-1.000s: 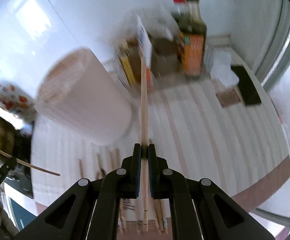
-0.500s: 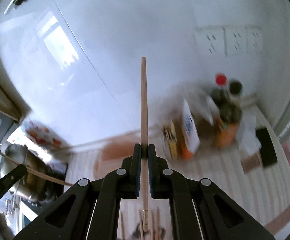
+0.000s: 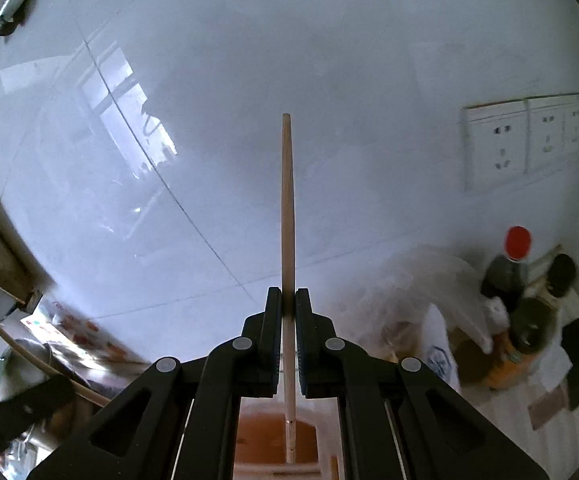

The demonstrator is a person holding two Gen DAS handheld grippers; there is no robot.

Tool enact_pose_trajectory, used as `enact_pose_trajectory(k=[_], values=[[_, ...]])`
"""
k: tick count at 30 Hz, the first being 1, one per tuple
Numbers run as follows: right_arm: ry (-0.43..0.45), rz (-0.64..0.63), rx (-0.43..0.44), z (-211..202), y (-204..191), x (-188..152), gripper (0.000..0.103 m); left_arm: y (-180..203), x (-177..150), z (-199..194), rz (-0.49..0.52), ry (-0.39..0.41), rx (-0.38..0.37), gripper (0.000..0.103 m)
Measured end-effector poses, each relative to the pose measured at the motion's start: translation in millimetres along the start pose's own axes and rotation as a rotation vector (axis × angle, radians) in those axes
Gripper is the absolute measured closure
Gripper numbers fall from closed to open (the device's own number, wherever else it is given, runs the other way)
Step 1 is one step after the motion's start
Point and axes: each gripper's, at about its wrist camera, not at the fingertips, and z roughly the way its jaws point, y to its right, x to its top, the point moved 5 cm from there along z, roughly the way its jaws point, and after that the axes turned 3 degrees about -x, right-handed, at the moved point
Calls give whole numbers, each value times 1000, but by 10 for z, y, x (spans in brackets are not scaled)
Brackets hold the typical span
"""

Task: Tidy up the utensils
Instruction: 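Lower the left tool's chopstick into the pink holder and open while the right tool does likewise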

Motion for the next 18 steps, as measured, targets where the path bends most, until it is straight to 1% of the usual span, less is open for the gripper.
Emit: enact_pose_trajectory(k=[2,4,9,12,14,17,18], values=[[7,-19,2,103,-29,-22,96,0,-33,150,3,-33,-2,99],[-7,-39,8,214,-43,-92,96,-7,-81,266,8,-67,-5,99],[-44,-80,16,274,-8,-271,96,-51,-232,461,3,-133,-13,99],[-68,-109,26,236,-30,-362,96,-59,-254,498,5,-152,-17,99],[-86,-120,35,200,-39,-404,96,-62,-265,507,9,-163,-32,99],[-122,-128,50,154,-19,-433,95,-57,-264,430,12,-166,-36,97],[-135,-132,59,114,-11,-427,95,-49,-252,372,13,-158,-34,95]])
